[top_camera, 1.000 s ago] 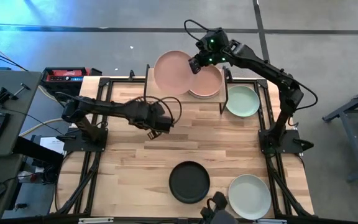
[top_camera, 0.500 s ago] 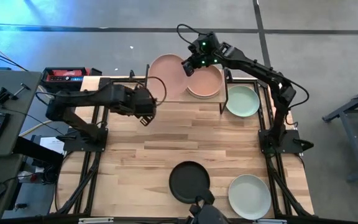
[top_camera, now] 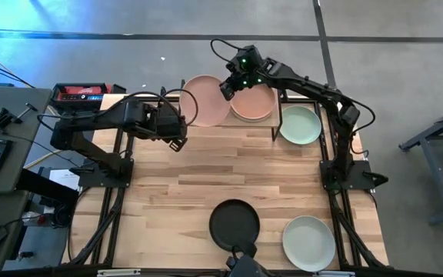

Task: Place and stack plates onto a shelf
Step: Put the pink plate on the shelf

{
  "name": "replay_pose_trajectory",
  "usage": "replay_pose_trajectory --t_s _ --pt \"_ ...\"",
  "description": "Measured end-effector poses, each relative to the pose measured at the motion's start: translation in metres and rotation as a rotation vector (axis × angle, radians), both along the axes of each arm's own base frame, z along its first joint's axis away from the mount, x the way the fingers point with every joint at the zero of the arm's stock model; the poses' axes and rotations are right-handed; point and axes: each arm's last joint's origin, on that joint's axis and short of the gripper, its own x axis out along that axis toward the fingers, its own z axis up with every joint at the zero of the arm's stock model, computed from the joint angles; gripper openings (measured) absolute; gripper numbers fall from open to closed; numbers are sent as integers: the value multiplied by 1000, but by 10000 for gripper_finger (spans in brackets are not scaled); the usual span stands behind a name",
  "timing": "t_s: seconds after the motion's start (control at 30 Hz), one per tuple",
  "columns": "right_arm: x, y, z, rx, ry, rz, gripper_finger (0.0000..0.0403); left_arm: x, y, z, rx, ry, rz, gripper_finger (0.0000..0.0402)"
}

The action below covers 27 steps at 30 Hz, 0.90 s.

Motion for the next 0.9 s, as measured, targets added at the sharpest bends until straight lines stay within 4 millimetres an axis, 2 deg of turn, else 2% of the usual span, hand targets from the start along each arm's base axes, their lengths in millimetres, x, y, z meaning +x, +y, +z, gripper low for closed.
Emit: replay_pose_trajectory --t_s 0.33,0.53,0.9 --pt "3 -3 -10 12 38 -60 0 0 -1 0 -13 -1 -4 104" --pt "-4 -8 -20 44 119 -96 0 0 -1 -1 -31 0 -8 104" --pt "-7 -14 -18 52 100 -126 0 0 -2 -1 -54 -1 -12 104"
